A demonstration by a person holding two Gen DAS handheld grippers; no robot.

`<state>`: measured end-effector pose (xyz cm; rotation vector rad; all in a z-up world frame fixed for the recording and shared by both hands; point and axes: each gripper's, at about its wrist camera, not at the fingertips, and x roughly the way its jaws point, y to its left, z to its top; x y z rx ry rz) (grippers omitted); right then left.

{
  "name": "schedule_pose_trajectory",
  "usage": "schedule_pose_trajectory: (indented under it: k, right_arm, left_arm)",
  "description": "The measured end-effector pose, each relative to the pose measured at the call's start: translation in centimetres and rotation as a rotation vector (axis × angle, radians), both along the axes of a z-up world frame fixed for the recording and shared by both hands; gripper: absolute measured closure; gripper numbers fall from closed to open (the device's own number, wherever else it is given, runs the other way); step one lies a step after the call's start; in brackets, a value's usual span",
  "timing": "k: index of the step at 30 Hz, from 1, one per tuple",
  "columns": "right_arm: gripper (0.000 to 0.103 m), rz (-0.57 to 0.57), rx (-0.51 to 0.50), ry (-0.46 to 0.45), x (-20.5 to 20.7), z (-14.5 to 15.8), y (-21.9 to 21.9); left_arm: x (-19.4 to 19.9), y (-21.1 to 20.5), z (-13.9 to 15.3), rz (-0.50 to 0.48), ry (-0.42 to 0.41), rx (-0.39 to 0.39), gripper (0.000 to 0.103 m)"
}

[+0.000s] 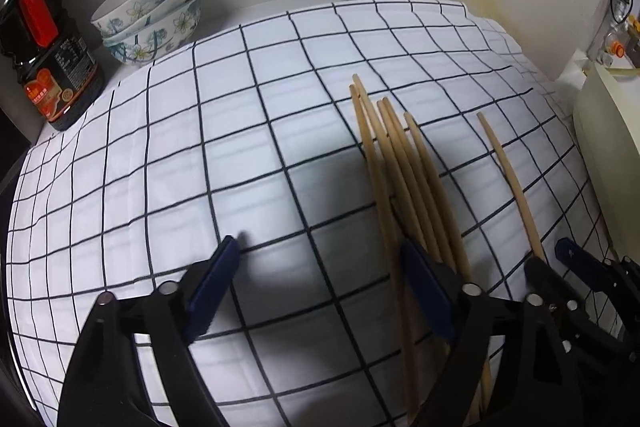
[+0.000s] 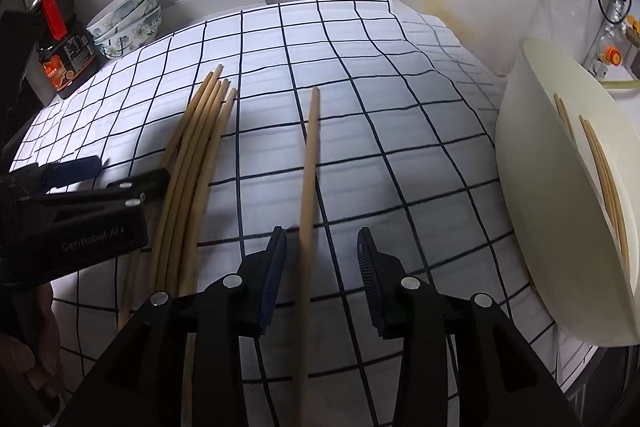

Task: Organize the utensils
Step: 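Grasp a chopstick from the bundle with the right tool while the left tool grasps another, then carry both held chopsticks over the white basin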

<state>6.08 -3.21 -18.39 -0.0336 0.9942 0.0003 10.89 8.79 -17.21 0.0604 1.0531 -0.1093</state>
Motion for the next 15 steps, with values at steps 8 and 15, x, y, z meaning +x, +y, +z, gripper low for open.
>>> schedule_pose_trajectory:
  k: [8, 15]
  right_arm:
    - [0.095, 0.053, -0.001, 0.007, 0.1, 0.0, 0.9]
    - [0.097, 0.026, 0.062, 0.022, 0.1, 0.2, 0.2]
  left_arm:
    - [-1.0, -1.3, 0.5, -0.058, -0.021, -0.013, 0.087]
    - [-1.8, -1.0, 0.6, -0.083, 0.022, -0.043, 0.096]
